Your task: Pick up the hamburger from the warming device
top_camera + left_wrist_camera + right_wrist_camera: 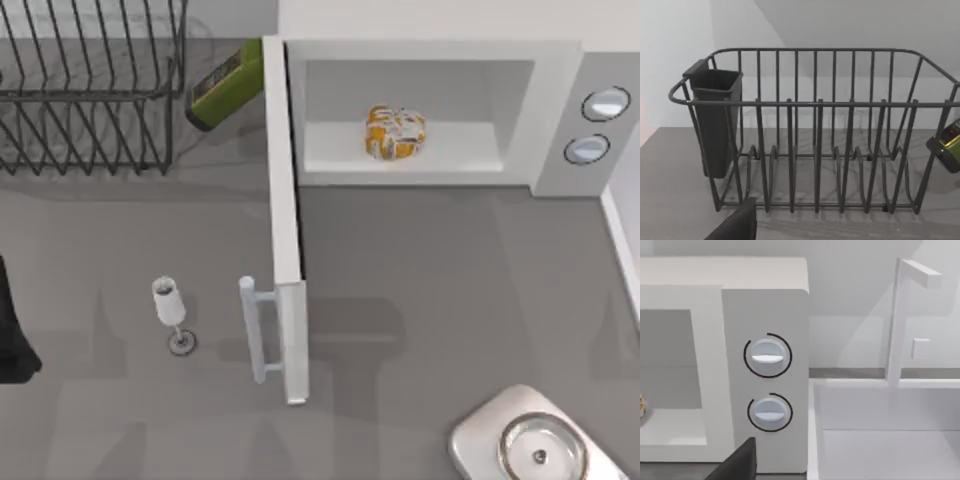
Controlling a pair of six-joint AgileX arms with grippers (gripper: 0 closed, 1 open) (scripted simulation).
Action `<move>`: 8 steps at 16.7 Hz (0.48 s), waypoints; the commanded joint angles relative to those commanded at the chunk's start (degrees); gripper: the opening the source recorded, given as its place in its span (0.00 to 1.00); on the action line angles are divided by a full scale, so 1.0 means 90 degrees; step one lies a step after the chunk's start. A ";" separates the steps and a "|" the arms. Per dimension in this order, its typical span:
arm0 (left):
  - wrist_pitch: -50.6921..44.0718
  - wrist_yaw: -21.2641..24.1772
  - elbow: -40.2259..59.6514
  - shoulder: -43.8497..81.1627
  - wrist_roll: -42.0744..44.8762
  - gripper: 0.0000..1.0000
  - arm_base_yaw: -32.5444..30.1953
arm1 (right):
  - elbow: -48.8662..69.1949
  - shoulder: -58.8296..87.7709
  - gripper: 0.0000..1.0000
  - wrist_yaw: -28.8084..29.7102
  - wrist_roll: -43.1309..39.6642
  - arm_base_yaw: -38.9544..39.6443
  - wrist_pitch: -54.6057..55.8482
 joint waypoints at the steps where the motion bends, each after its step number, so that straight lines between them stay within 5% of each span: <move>1: 0.0000 0.0000 0.0000 0.0000 0.0000 1.00 0.0000 | 0.0060 0.0121 1.00 0.0028 0.0013 0.0029 0.0038; 8: 0.0000 0.0000 0.0000 0.0000 0.0000 1.00 0.0000 | 0.1289 0.2547 1.00 0.0580 0.0248 0.0588 0.0816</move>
